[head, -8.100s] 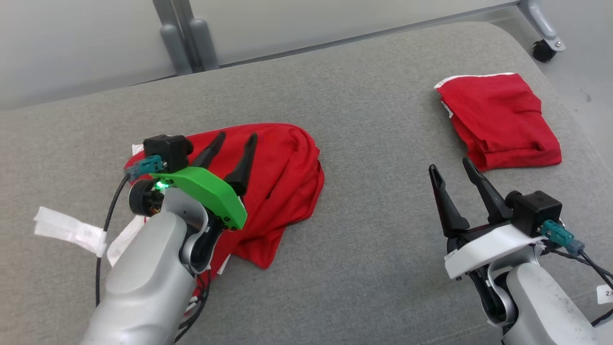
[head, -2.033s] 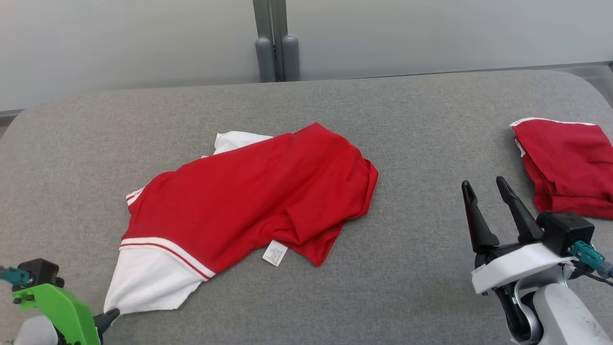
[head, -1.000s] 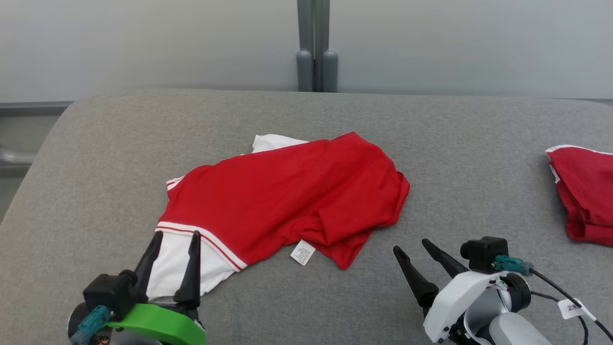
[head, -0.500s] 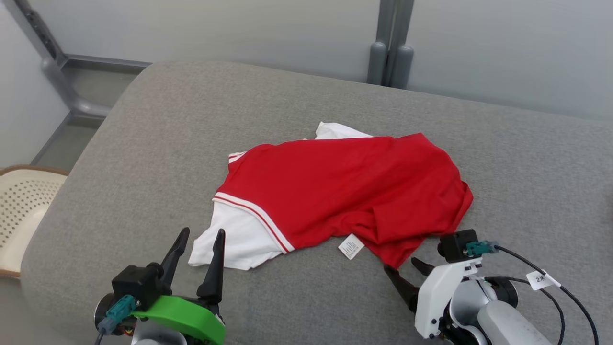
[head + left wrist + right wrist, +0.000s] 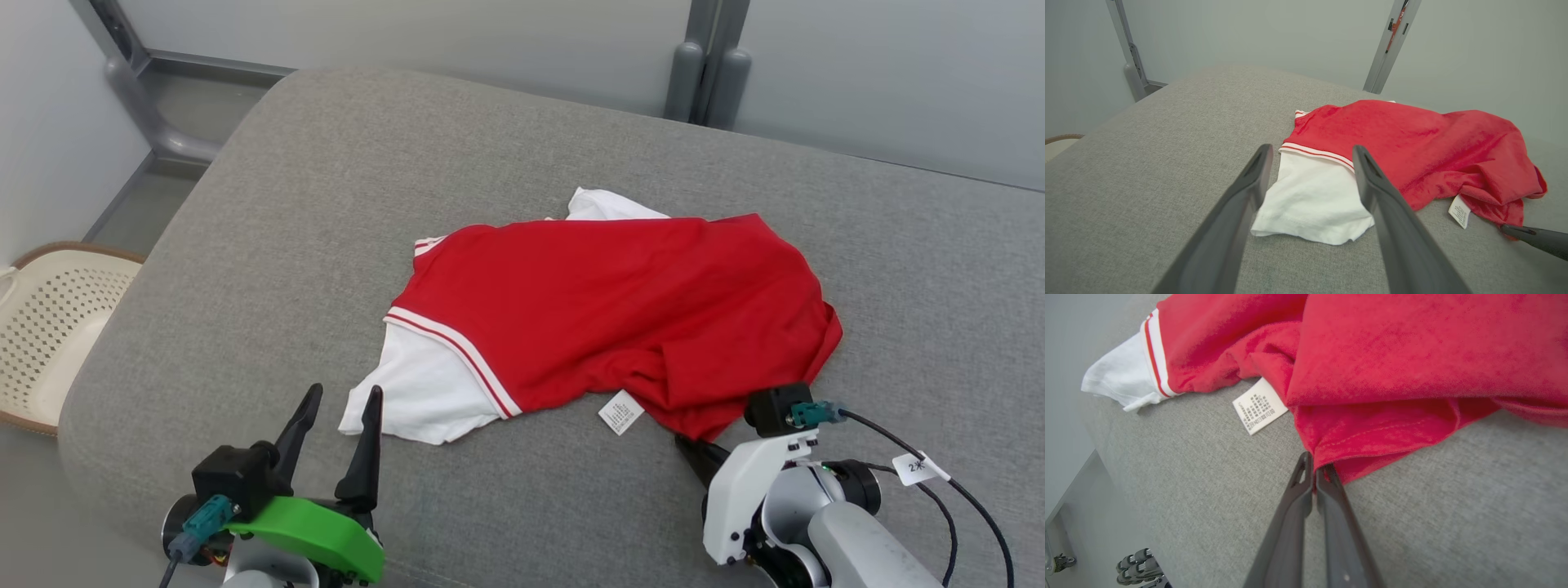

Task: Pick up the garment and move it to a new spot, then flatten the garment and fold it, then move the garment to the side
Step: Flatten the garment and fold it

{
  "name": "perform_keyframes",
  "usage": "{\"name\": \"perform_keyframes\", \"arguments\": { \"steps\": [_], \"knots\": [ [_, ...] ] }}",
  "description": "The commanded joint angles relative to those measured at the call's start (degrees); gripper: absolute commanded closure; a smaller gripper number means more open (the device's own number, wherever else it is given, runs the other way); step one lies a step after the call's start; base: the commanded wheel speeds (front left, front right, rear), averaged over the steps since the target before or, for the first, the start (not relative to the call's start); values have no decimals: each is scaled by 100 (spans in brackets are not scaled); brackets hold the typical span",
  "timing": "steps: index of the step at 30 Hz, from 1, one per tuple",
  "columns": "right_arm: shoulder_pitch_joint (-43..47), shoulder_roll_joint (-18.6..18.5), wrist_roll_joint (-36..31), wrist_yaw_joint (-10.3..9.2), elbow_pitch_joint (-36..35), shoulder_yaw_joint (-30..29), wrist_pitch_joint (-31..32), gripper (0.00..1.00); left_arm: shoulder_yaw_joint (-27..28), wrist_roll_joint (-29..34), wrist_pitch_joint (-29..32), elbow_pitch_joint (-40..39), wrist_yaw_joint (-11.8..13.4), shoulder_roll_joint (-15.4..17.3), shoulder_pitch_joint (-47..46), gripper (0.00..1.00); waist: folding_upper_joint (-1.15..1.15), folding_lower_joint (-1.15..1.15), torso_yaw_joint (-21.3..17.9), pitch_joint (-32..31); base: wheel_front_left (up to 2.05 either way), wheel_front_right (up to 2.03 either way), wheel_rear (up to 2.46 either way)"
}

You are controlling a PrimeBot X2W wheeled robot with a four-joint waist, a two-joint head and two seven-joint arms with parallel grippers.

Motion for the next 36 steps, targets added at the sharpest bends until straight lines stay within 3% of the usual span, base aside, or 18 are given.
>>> {"name": "perform_keyframes", "arguments": {
  "steps": [1,8,15,21,28,30,31,36],
  "knots": [
    [-4,-61,-40,0,-69,4,-61,100,37,46,-41,-7,-19,14,-53,0,0,0,-167,-71,0,0,0],
    [324,-480,187,0,-679,128,102,100,283,94,-42,-59,50,52,143,0,0,0,-792,-319,0,0,0],
    [792,-1321,643,0,-1608,79,833,100,535,220,-44,-156,78,32,382,0,0,0,-1400,-412,0,0,0],
    [903,-1795,719,0,-1880,-233,1093,100,652,249,-40,-186,89,30,482,0,0,0,-1708,-335,0,0,0],
    [923,-1734,779,-1,-1526,-372,1131,100,681,312,-41,-148,25,-4,383,0,0,0,-1776,-215,0,0,0],
    [968,-1690,728,-1,-1373,-380,1117,55,681,322,-41,-123,11,-1,375,0,0,0,-1771,-239,0,0,0],
    [984,-1666,673,-1,-1301,-375,1074,0,682,329,-41,-102,9,5,384,0,0,0,-1767,-265,0,0,0],
    [963,-1563,517,0,-1246,-583,794,0,763,373,-41,-121,69,82,457,0,0,0,-1799,-427,0,0,0]
  ]
}}
